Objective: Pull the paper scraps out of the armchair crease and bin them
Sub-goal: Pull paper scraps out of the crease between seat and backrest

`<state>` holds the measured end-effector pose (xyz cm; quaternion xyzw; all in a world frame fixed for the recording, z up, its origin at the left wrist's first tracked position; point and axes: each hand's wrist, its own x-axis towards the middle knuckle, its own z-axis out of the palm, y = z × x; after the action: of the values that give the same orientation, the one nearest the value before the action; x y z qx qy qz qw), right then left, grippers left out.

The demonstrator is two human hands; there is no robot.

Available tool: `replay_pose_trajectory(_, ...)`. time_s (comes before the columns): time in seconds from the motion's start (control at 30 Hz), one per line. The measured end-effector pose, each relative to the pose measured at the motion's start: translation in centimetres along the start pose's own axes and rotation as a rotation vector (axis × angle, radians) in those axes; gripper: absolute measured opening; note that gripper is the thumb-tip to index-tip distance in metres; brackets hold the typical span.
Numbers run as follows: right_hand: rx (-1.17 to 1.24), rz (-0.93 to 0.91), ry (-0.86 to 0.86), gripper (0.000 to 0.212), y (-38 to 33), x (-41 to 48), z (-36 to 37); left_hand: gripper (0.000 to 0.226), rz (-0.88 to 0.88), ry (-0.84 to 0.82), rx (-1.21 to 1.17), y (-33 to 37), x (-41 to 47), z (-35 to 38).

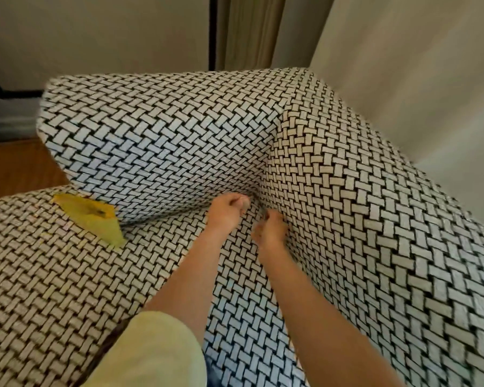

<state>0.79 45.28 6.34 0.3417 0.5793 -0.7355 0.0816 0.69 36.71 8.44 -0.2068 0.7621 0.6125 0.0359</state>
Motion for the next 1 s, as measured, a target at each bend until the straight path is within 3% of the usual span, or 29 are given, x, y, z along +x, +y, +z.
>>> replay_pose_trajectory(0.1,0.295,0.197,-0.162,0.032,-0.8,-0.5,-0.1,0.022,0.020,-0.011,0.103,-0.3,-0.7,0.1)
replay_pose_trajectory(0.23,0.534,0.349,-0.231,0.029,-0.7,-0.5,-0.2,0.014,0.055,-0.079,0.013,-0.7,-0.9,0.3)
replay_pose_trajectory(0.43,0.540,0.375,-0.342,0.030,-0.7,-0.6,-1.4,0.017,0.200,-0.270,0.265,-1.0,-1.2,1.4)
replay_pose_trajectory(0.6,0.478,0.345,-0.250,0.027,-1.0,0.3,-2.6,0.021,0.211,-0.284,0.169,-1.3,-1.3,2.3)
replay_pose_trajectory(0.7,0.154,0.236,-0.188,0.025,-0.5,-0.1,-4.2,0.021,0.151,-0.148,0.079,-1.9,-0.9,2.4)
replay_pose_trajectory(0.8,-0.265,0.075,-0.087,0.029,1.8,-0.6,-5.9,0.028,0.155,-0.175,0.244,-3.1,-0.1,2.5)
replay_pose_trajectory(0.93,-0.639,-0.341,0.035,0.028,3.4,-1.1,-6.7,0.035,0.245,-0.220,0.441,-3.6,0.0,3.9)
replay_pose_trajectory(1.0,-0.976,-0.523,0.074,0.033,3.3,-1.4,-6.9,0.042,0.274,-0.270,0.608,-3.2,-0.3,4.8)
